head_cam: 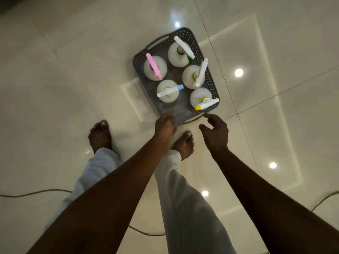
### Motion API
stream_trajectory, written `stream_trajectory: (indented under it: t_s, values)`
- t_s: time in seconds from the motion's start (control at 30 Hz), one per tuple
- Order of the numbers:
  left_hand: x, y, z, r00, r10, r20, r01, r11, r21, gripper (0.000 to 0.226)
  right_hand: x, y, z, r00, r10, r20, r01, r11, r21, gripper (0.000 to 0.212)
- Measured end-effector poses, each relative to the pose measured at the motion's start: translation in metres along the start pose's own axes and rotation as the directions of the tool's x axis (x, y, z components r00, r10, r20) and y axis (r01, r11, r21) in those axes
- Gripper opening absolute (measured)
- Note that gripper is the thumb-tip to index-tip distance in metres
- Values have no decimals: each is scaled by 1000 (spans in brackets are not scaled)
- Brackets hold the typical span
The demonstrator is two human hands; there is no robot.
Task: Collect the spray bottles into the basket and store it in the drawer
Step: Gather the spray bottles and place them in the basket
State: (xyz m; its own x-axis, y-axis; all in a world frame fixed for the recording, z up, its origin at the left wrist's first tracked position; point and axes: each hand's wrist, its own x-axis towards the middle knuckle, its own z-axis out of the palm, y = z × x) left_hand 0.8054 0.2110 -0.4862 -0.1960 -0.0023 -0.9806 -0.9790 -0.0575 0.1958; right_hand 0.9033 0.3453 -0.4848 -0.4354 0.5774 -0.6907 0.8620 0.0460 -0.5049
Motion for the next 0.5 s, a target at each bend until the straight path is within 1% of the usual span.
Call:
stream_trajectory:
  t_s: [0.07, 0.17, 0.3, 0.4, 0.47, 0.5]
  values:
    - [-20, 7, -29, 1000, 21, 21, -22, 999, 30, 32, -29, -19, 11, 999, -9, 49, 9, 1000, -3, 36]
    - [-46, 27, -72, 997, 80, 0, -80, 996, 45, 26, -67, -58, 37, 985, -73, 156, 72, 997, 11, 31]
    - [-78, 64, -137, 975, 221, -26, -219, 974, 49, 24, -107, -120, 84, 951, -167, 260, 163, 986, 38, 28]
    - [-96, 95, -186, 949, 310, -56, -307, 950, 55, 19, -127, -166, 120, 922, -235, 308, 231, 972, 51, 28]
    - [-106, 119, -225, 932, 352, -90, -350, 936, 36, 20, -140, -197, 148, 900, -286, 329, 283, 957, 56, 28]
    - [-110, 129, -241, 923, 369, -110, -368, 929, 30, 20, -146, -210, 157, 896, -292, 334, 286, 956, 70, 27]
